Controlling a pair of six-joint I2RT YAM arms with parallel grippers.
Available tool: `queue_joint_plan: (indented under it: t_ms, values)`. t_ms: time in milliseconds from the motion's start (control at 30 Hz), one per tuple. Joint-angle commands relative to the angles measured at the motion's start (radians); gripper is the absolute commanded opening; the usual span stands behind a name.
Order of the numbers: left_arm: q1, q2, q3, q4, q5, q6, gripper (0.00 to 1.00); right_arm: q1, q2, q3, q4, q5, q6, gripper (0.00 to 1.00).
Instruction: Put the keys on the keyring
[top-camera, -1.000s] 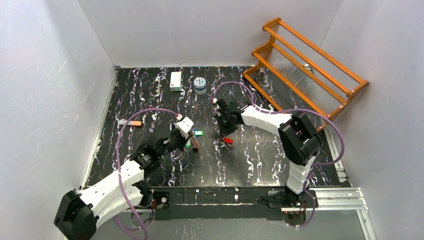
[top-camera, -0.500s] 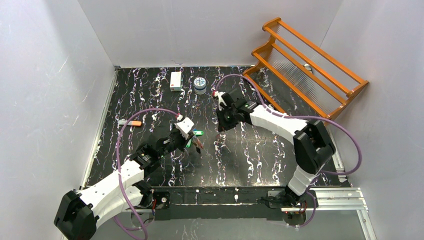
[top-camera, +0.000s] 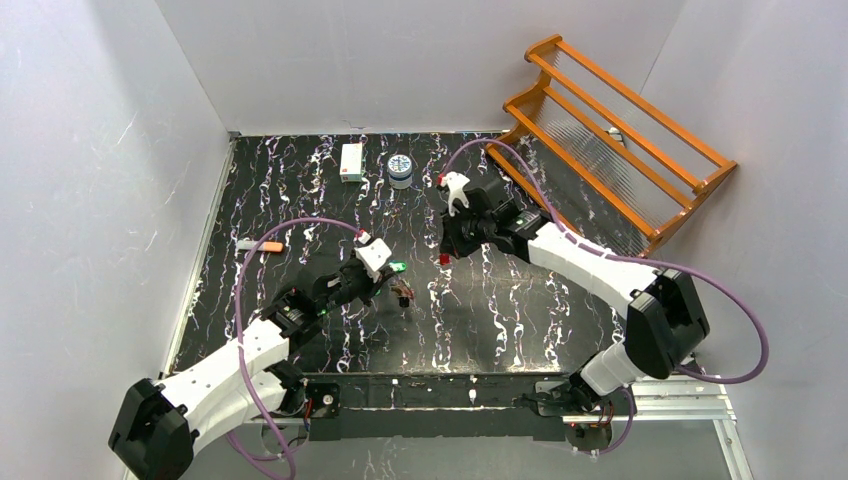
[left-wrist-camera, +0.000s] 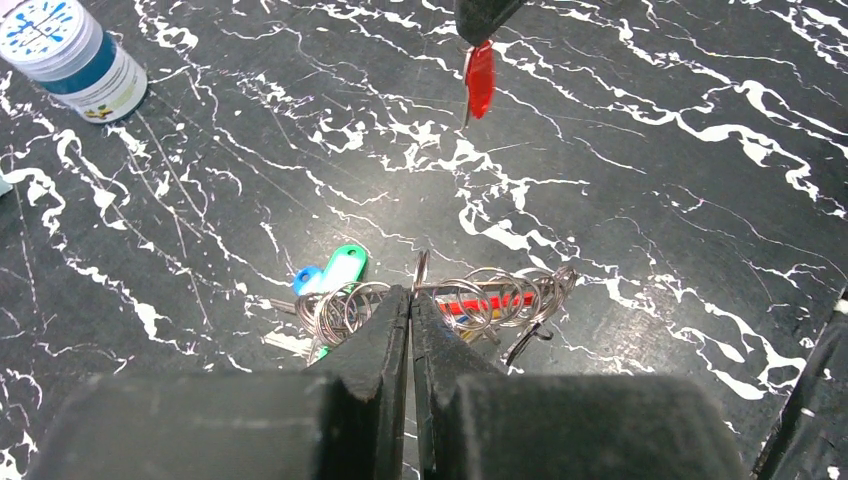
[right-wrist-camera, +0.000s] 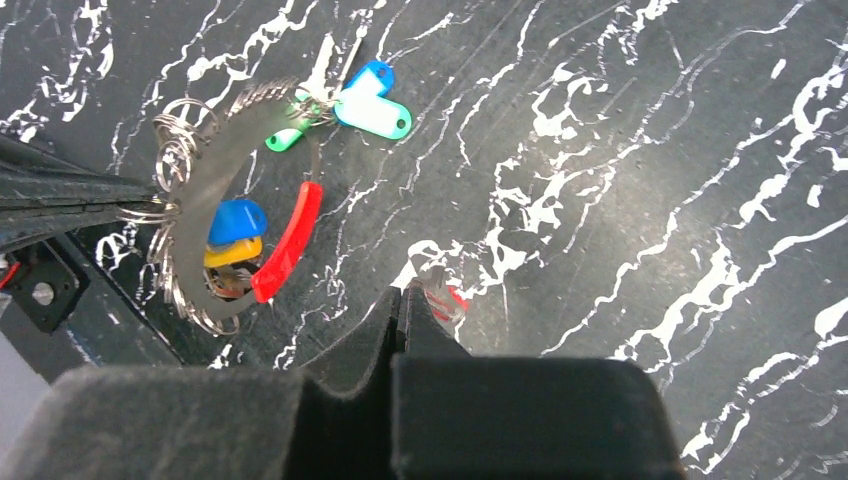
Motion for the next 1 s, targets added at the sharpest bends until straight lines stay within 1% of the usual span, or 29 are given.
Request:
queue_joint_plan:
  t_ms: [0, 100, 233, 433, 600, 967]
  values:
    - [-0.006, 0.000, 0.009, 0.057, 0.084, 0.026, 0.00, -0.003, -0.082, -0.054, 0.106, 0.069, -0.043, 0.01]
    - [-0.006, 0.002, 0.005, 0.080, 0.131, 0.030, 0.00, -0.005, -0.116, -0.079, 0.135, 0.048, -0.042, 0.01]
    - [-0.007, 0.018, 0.004, 0.110, 0.180, 0.018, 0.00, -0.004, -0.122, -0.083, 0.126, -0.093, -0.078, 0.01]
    - [-0.006, 0.033, -0.010, 0.162, 0.182, -0.036, 0.00, -0.005, -0.113, -0.103, 0.156, -0.253, -0.106, 0.01]
    - [-0.007, 0.042, -0.023, 0.187, 0.204, -0.056, 0.00, -0.005, -0.117, -0.113, 0.169, -0.339, -0.145, 0.01]
    - [-0.009, 0.069, -0.032, 0.222, 0.260, -0.077, 0.00, -0.003, -0.071, -0.076, 0.107, -0.504, -0.238, 0.01]
